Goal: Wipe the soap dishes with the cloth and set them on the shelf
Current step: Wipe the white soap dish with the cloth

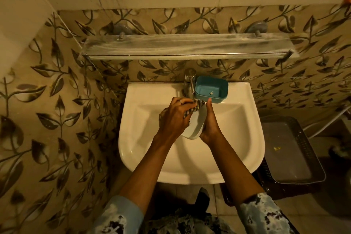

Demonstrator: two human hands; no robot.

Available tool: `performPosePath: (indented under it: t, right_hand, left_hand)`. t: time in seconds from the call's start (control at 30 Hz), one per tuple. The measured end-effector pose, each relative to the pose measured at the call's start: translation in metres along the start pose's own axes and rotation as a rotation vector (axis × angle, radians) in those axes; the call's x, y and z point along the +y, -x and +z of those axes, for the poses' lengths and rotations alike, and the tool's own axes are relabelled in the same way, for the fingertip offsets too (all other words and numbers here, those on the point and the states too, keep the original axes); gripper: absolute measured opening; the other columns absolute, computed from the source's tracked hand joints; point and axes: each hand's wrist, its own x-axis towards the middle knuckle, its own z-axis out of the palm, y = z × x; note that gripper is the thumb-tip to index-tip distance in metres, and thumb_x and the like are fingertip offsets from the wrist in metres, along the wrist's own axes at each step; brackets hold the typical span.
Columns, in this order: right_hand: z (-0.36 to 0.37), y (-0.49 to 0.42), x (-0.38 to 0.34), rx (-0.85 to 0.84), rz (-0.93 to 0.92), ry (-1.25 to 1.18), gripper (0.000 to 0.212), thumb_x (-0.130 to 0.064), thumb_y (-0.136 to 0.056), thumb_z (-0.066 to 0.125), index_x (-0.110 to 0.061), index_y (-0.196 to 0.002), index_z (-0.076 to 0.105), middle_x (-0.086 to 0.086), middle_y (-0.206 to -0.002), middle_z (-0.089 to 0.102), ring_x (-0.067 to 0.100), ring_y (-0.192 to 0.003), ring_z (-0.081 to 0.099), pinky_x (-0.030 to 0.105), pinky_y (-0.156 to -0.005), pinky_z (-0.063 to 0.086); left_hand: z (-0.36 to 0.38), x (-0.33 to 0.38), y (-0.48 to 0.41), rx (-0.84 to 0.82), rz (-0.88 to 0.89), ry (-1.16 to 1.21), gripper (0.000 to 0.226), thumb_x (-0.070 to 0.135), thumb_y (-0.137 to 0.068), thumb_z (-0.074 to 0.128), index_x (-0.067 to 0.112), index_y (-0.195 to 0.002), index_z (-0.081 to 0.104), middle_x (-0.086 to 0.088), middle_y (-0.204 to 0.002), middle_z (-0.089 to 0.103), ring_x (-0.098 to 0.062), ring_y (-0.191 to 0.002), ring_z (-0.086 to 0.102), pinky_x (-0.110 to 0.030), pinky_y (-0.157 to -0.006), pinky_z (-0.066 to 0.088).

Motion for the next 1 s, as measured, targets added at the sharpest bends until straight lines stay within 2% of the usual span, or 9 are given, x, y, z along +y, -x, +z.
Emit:
performPosePath:
  t: [0.13, 0.23, 0.33, 0.47, 0.53, 0.6, 0.77, 0.87, 1.0]
  right_hand:
    - [0.0, -0.001, -0.013, 0.055, -0.093, 0.144, 0.05, -0.066, -0.091, 0.031, -0.031, -0.108, 0.062, 0.015, -0.126, 0.063, 0.033, -0.116, 0.058, 0.05, -0.103, 0.044]
    - [-0.001, -0.006, -0.02, 0.118, -0.229, 0.244, 0.036, -0.055, -0.096, 0.034, -0.034, -0.118, 0.053, 0.008, -0.131, 0.059, 0.026, -0.117, 0.055, 0.045, -0.105, 0.043]
    - [-0.002, -0.011, -0.026, 0.133, -0.287, 0.288, 0.039, -0.053, -0.096, 0.036, -0.031, -0.127, 0.048, 0.007, -0.131, 0.057, 0.027, -0.12, 0.053, 0.046, -0.107, 0.041]
    - [-0.002, -0.013, -0.037, 0.144, -0.31, 0.355, 0.04, -0.056, -0.094, 0.039, -0.031, -0.12, 0.054, 0.01, -0.126, 0.058, 0.028, -0.114, 0.054, 0.044, -0.101, 0.044]
    - [-0.004, -0.015, -0.047, 0.164, -0.31, 0.3, 0.051, -0.06, -0.092, 0.039, -0.025, -0.126, 0.055, 0.013, -0.128, 0.056, 0.03, -0.115, 0.054, 0.044, -0.097, 0.047]
    - [-0.003, -0.016, -0.058, 0.189, -0.385, 0.271, 0.047, -0.06, -0.091, 0.039, -0.026, -0.116, 0.06, 0.011, -0.119, 0.059, 0.028, -0.108, 0.055, 0.038, -0.084, 0.051]
    - [0.0, -0.014, -0.068, 0.233, -0.5, 0.261, 0.035, -0.059, -0.082, 0.042, -0.036, -0.097, 0.064, 0.001, -0.106, 0.062, 0.021, -0.1, 0.056, 0.036, -0.08, 0.051]
    - [0.003, -0.014, -0.065, 0.251, -0.587, 0.268, 0.029, -0.052, -0.085, 0.042, -0.037, -0.098, 0.063, -0.005, -0.107, 0.062, 0.017, -0.103, 0.055, 0.037, -0.086, 0.049]
    - [0.002, -0.012, -0.055, 0.23, -0.727, 0.325, 0.027, -0.04, -0.091, 0.039, -0.029, -0.108, 0.058, -0.011, -0.108, 0.06, 0.005, -0.101, 0.056, 0.016, -0.081, 0.05]
  left_hand:
    - [0.006, 0.002, -0.003, -0.134, 0.133, -0.217, 0.046, 0.008, -0.078, 0.071, 0.022, -0.121, 0.063, 0.002, -0.13, 0.06, -0.024, -0.119, 0.048, -0.036, -0.087, 0.049]
    - [0.006, 0.005, -0.011, -0.186, 0.181, -0.329, 0.056, 0.01, -0.079, 0.068, 0.022, -0.131, 0.054, 0.0, -0.135, 0.055, -0.027, -0.119, 0.045, -0.035, -0.09, 0.045]
    - [0.006, 0.009, -0.016, -0.184, 0.154, -0.354, 0.059, 0.012, -0.082, 0.064, 0.022, -0.137, 0.047, -0.001, -0.139, 0.05, -0.027, -0.121, 0.042, -0.036, -0.092, 0.043]
    - [0.005, 0.018, -0.02, -0.215, 0.135, -0.351, 0.063, 0.012, -0.079, 0.067, 0.02, -0.138, 0.046, -0.002, -0.139, 0.049, -0.028, -0.123, 0.038, -0.037, -0.093, 0.042]
    - [0.006, 0.024, -0.02, -0.225, 0.143, -0.349, 0.056, 0.01, -0.078, 0.067, 0.017, -0.131, 0.052, -0.003, -0.133, 0.053, -0.028, -0.122, 0.039, -0.039, -0.093, 0.043]
    - [0.01, 0.027, -0.017, -0.22, 0.124, -0.325, 0.044, 0.008, -0.082, 0.064, 0.017, -0.125, 0.058, -0.003, -0.126, 0.059, -0.028, -0.119, 0.042, -0.038, -0.09, 0.045]
    - [0.013, 0.028, -0.013, -0.218, -0.132, -0.096, 0.041, 0.009, -0.086, 0.058, 0.028, -0.122, 0.061, 0.001, -0.122, 0.06, -0.024, -0.11, 0.053, -0.038, -0.088, 0.052]
    - [0.01, 0.043, -0.02, -0.259, -0.232, 0.092, 0.035, 0.007, -0.085, 0.062, 0.021, -0.116, 0.066, -0.008, -0.117, 0.066, -0.029, -0.11, 0.057, -0.039, -0.089, 0.053]
    - [-0.006, 0.059, -0.034, -0.382, -0.443, 0.296, 0.019, 0.018, -0.091, 0.055, 0.011, -0.1, 0.07, -0.01, -0.106, 0.069, -0.023, -0.095, 0.062, -0.029, -0.077, 0.047]
